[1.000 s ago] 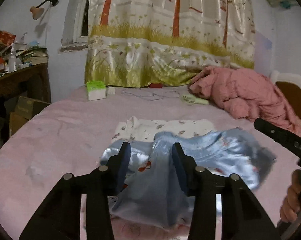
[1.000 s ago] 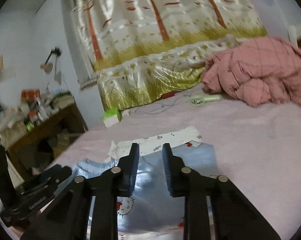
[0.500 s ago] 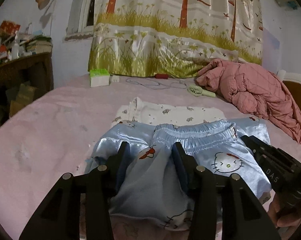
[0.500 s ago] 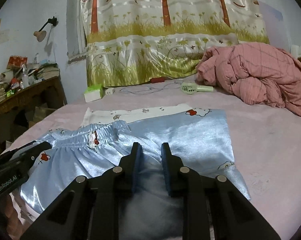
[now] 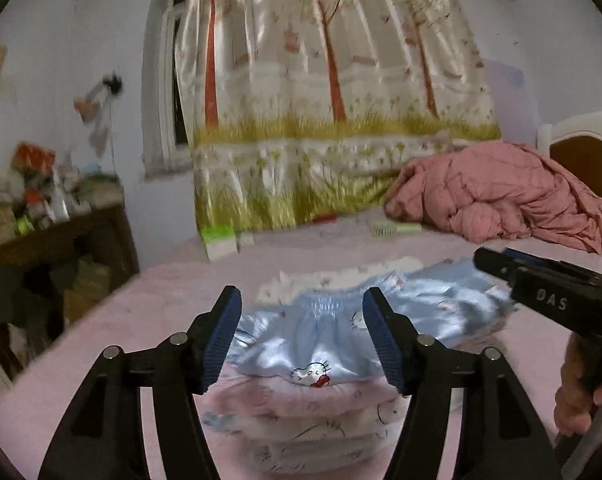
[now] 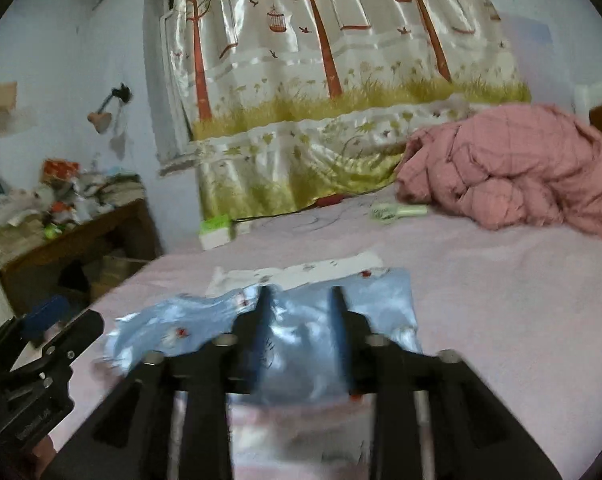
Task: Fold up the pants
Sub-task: 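Open both tools and pull back from the clothes stack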
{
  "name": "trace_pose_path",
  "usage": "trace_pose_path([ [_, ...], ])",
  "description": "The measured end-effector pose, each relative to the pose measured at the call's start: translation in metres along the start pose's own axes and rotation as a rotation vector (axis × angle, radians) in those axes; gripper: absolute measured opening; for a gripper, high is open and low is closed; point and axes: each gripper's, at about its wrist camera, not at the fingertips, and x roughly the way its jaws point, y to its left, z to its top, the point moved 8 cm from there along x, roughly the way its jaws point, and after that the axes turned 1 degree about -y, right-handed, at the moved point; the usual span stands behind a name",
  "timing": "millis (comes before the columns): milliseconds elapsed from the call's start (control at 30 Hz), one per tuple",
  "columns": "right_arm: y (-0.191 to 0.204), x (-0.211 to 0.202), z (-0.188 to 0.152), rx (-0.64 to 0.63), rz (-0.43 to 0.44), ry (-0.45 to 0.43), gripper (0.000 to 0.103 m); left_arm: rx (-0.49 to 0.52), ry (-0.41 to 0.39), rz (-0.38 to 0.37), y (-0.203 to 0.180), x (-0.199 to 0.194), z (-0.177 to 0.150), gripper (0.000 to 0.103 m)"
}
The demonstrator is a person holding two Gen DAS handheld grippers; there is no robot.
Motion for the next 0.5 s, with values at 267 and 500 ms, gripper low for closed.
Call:
trace_pose_path([
  [267,0.0,-0.069,-0.023,-0.012,-0.069,-0.052,0.058,-0.086,0.022,-0.049,0.002,-0.052,-0.016,0.072],
  [500,0.01,-0.08,-0.064,-0.089,-0.071,-0.038,0.058,-0.072,0.042,-0.021,0.005,-0.048,-0.069,0.072],
])
